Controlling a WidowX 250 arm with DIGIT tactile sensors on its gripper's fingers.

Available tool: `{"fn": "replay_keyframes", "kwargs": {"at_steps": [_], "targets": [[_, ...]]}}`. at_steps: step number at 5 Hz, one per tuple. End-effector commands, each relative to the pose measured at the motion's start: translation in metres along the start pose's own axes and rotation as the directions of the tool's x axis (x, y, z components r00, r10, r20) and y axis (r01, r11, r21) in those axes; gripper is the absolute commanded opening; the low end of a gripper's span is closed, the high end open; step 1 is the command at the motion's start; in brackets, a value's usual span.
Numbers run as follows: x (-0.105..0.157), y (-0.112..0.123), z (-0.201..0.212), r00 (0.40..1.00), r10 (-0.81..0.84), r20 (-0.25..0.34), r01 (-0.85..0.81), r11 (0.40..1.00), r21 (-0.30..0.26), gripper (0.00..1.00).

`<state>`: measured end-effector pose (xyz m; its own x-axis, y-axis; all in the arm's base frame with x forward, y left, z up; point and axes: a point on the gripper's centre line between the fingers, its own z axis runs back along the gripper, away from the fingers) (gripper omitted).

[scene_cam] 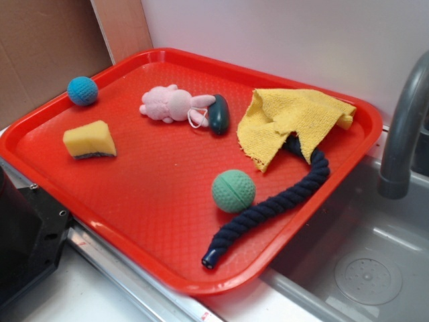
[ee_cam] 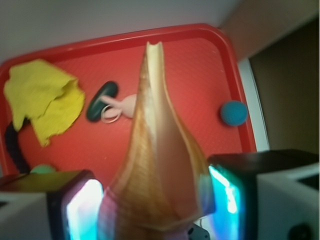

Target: Grab the shell.

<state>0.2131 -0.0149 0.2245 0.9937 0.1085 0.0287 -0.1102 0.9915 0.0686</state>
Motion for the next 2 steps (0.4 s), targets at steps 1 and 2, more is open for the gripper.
{"fn": "replay_keyframes", "kwargs": {"at_steps": [1, 2], "targets": [[-0.0062, -0.0155, 0.0259, 0.994, -0.095, 0.055, 0.097, 0.995, -0.028, 0.00], [-0.0087, -0.0099, 0.0226, 0.994, -0.090, 0.066, 0.093, 0.995, -0.047, 0.00]]}}
